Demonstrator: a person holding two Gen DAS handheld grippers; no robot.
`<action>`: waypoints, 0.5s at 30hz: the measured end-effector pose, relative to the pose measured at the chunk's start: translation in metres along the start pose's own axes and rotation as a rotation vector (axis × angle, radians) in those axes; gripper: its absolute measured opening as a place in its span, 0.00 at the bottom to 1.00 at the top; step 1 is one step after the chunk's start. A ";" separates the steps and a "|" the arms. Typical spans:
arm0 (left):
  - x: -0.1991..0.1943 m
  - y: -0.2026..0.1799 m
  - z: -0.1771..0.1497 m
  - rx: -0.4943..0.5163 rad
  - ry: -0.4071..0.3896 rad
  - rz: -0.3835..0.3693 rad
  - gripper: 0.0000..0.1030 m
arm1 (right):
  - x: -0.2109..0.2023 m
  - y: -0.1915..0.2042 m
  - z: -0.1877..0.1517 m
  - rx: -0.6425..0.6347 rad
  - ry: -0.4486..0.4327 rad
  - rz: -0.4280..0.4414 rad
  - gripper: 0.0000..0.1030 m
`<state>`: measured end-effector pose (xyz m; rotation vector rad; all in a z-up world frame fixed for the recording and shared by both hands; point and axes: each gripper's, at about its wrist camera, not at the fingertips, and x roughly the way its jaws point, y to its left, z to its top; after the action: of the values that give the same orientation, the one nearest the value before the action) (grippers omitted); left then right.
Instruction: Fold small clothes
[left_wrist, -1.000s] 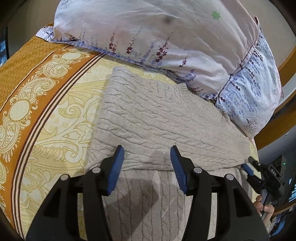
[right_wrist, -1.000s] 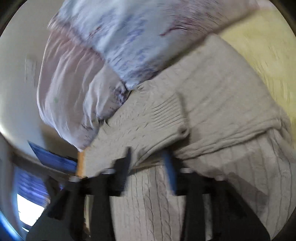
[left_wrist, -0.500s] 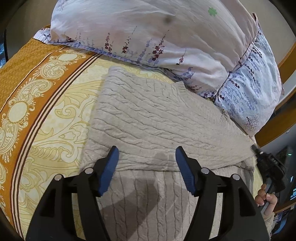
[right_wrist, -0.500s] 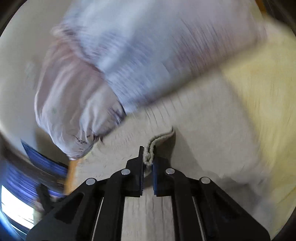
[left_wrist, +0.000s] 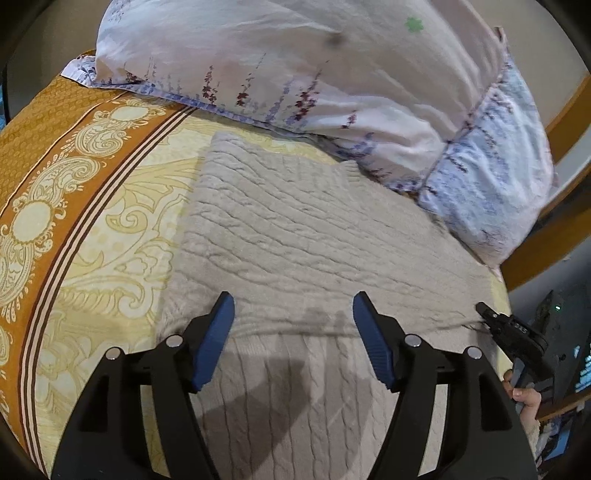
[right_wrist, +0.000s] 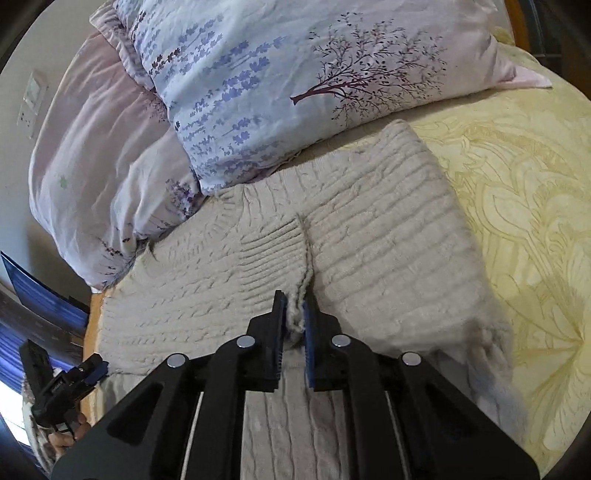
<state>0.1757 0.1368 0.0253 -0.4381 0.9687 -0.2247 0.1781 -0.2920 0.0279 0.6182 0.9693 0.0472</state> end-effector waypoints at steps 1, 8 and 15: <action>-0.005 0.001 -0.003 0.001 0.005 -0.026 0.66 | -0.007 -0.002 -0.002 0.001 -0.001 0.004 0.25; -0.057 0.031 -0.056 0.032 0.007 -0.090 0.66 | -0.078 -0.036 -0.029 -0.034 -0.017 0.132 0.67; -0.095 0.053 -0.101 0.019 0.022 -0.084 0.67 | -0.114 -0.086 -0.062 0.018 0.049 0.099 0.55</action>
<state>0.0388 0.1932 0.0224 -0.4601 0.9696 -0.3153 0.0434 -0.3686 0.0447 0.6840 0.9872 0.1428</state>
